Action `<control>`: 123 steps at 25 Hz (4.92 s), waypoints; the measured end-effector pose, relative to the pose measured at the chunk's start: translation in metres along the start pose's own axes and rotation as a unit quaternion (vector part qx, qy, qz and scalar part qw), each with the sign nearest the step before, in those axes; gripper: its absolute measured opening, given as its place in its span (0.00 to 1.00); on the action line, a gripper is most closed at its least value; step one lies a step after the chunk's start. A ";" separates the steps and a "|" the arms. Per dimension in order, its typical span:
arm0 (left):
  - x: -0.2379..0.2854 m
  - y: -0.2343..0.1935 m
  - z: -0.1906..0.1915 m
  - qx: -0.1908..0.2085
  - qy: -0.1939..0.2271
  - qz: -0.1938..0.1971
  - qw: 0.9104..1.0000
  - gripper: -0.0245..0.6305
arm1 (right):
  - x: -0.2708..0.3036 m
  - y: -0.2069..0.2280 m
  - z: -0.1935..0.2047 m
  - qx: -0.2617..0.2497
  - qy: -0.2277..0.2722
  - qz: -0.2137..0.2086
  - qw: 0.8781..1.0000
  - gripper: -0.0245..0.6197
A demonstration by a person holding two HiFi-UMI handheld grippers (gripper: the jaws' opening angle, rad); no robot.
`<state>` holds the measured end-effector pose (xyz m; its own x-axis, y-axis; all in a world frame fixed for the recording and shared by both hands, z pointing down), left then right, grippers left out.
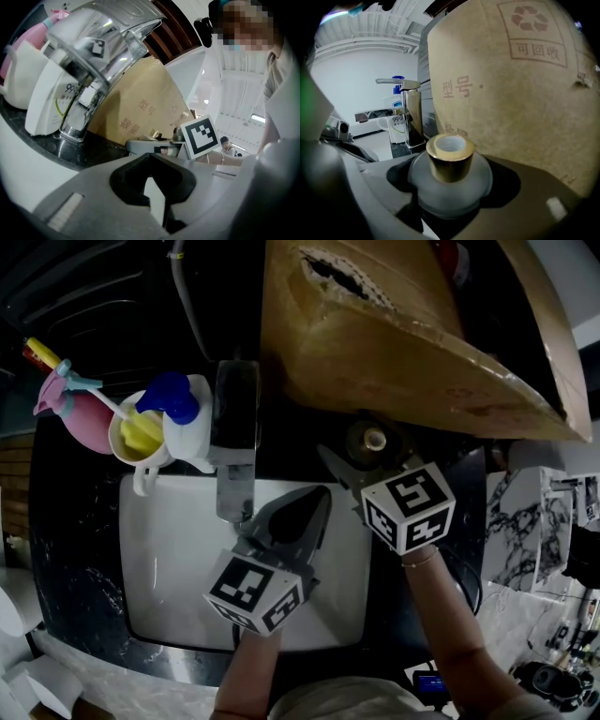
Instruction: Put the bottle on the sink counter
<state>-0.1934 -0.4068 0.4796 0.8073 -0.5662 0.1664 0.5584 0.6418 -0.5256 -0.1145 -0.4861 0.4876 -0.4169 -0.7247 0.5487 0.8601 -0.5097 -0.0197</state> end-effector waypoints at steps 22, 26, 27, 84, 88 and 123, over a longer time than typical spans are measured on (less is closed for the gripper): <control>0.003 0.040 -0.006 0.042 -0.004 0.010 0.999 0.05 | -0.079 -0.010 -0.002 0.036 0.060 -0.012 0.997 0.57; -0.001 0.059 -0.007 0.051 0.001 0.007 0.999 0.05 | -0.098 -0.011 0.004 0.037 0.065 -0.017 0.997 0.57; -0.002 0.063 -0.006 0.051 0.001 0.004 0.999 0.05 | -0.104 -0.012 0.005 0.037 0.067 -0.019 0.997 0.57; -0.125 0.388 0.037 0.204 0.125 -0.078 0.968 0.05 | -0.472 -0.082 0.049 0.034 0.310 -0.175 0.934 0.19; -0.129 0.393 0.043 0.204 0.127 -0.081 0.967 0.05 | -0.481 -0.083 0.054 0.033 0.314 -0.177 0.932 0.14; -0.116 0.376 0.067 0.176 0.097 -0.069 0.977 0.05 | -0.464 -0.102 0.074 0.013 0.279 -0.204 0.938 0.04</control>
<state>-0.0649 -0.0653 0.3182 0.6867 -0.7260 0.0362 0.7186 0.6705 -0.1846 0.0129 -0.0642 0.2968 -0.7959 -0.6052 -0.0164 0.5992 -0.7913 0.1214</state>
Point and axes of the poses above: the fingertips, and each gripper's own axes: x forward along the fingers, y to its right, z out of its underside, the point moved 3 cm from there along -x, backward along the fingers, and after that the axes turned 3 degrees about -y, right-handed, at the moved point
